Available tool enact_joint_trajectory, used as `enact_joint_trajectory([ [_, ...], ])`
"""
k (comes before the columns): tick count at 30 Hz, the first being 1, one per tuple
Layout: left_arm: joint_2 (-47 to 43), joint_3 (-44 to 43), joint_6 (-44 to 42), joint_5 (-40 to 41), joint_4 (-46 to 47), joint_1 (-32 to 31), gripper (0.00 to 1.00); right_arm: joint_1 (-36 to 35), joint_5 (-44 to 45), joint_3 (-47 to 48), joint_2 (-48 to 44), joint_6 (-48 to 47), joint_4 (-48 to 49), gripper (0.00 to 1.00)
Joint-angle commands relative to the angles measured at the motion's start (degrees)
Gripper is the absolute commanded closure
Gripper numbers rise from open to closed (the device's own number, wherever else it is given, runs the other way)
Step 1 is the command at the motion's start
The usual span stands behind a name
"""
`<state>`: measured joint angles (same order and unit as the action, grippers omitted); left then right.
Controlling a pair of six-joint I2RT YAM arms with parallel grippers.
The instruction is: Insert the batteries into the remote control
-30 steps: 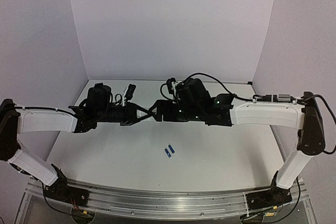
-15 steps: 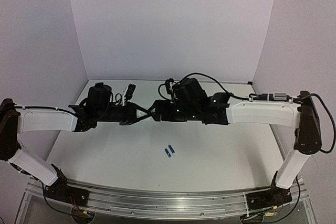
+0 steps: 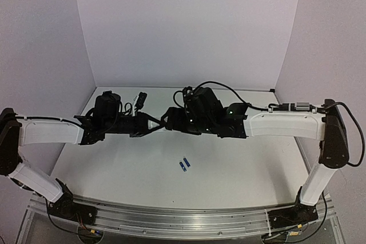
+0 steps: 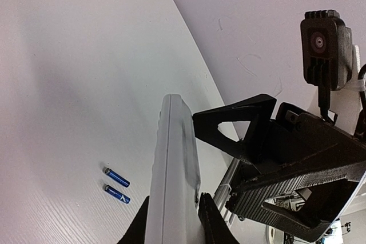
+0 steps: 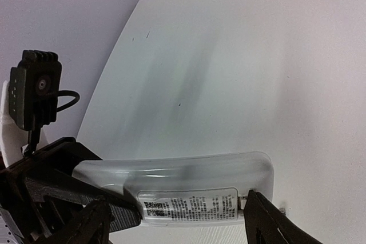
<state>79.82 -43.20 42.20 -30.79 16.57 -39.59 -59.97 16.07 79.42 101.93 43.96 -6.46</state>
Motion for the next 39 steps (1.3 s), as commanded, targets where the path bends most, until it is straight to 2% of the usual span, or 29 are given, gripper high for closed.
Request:
enact_joint_trajectory([
  [1,-4.27,-0.59,-0.18,-5.88,9.75,-0.90,1.00,0.13,2.46,0.12,1.87,5.32,0.32,0.23],
  [5,-4.20,-0.48,-0.09,-6.72,10.57,-0.88,1.00,0.12,-1.03,1.64,2.80,2.41,0.44,0.23],
  [11,-3.25,0.02,1.08,-7.87,11.88,-0.89,1.00,0.13,-13.31,1.53,2.82,-5.76,8.79,0.26],
  [15,-3.08,0.81,2.18,-8.36,13.25,-0.91,1.00,0.14,-18.50,0.02,1.52,-8.17,12.98,0.29],
  [24,-2.05,0.85,3.72,-8.08,12.39,-0.84,1.00,0.13,-20.33,-2.30,-1.35,-8.94,16.56,0.30],
  [39,-0.95,-1.55,4.18,-2.76,4.10,-0.85,1.00,0.08,-22.37,-4.24,-7.15,-12.86,17.18,0.32],
])
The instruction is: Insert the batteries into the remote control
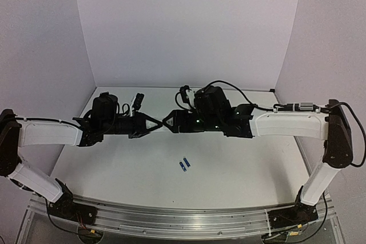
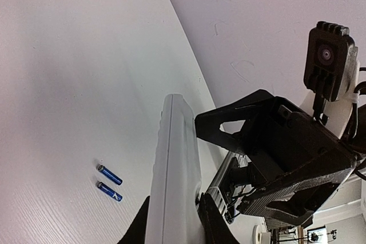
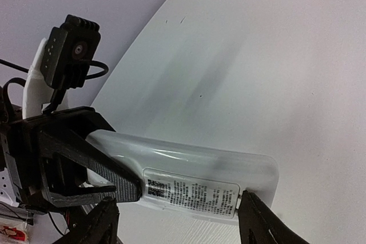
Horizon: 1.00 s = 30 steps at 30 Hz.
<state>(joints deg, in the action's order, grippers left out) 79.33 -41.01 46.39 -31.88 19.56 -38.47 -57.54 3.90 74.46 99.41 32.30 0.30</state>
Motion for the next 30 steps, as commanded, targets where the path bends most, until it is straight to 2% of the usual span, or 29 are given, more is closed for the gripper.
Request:
enact_joint_trajectory([
  [1,-0.38,-3.61,0.23,-1.37,1.29,-2.00,1.00,-2.45,-10.31,0.48,-4.88,-1.25,10.43,0.32],
  [13,-0.36,-2.60,1.66,-0.19,3.77,-1.95,1.00,-2.46,-9.65,-1.36,-6.97,-1.74,10.22,0.33],
  [21,-1.79,0.08,3.43,-1.64,9.80,-1.46,1.00,-2.42,-7.53,0.90,-4.40,-0.49,4.74,0.33],
  [30,-4.78,2.92,4.41,-0.81,11.14,-0.92,1.00,-2.49,-4.37,1.26,-3.48,1.65,2.67,0.33],
])
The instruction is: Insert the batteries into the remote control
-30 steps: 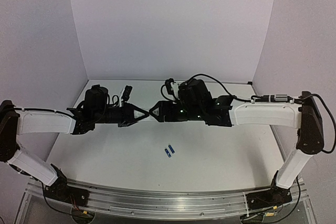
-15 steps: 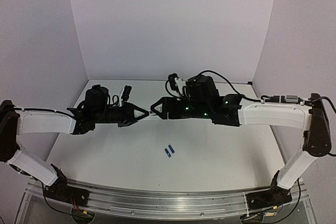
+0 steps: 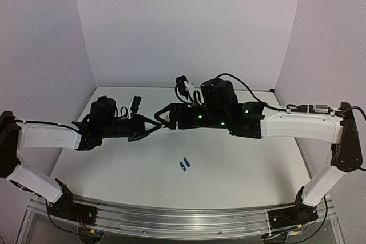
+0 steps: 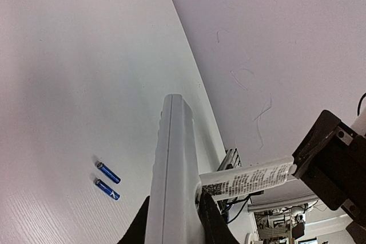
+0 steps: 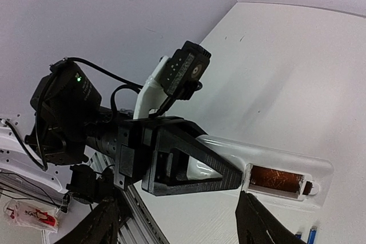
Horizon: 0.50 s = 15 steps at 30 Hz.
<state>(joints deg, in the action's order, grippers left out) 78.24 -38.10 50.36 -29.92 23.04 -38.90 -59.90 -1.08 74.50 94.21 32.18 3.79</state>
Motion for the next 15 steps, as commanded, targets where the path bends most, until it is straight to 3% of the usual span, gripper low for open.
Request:
enact_joint_trajectory([
  [1,-3.93,0.24,0.53,-2.74,7.83,-0.43,1.00,-0.07,0.95,1.05,1.65,2.18,-0.96,0.33],
  [15,-4.67,3.62,3.74,-5.10,13.05,1.16,1.00,-0.09,4.22,0.33,1.53,4.87,-2.09,0.33],
])
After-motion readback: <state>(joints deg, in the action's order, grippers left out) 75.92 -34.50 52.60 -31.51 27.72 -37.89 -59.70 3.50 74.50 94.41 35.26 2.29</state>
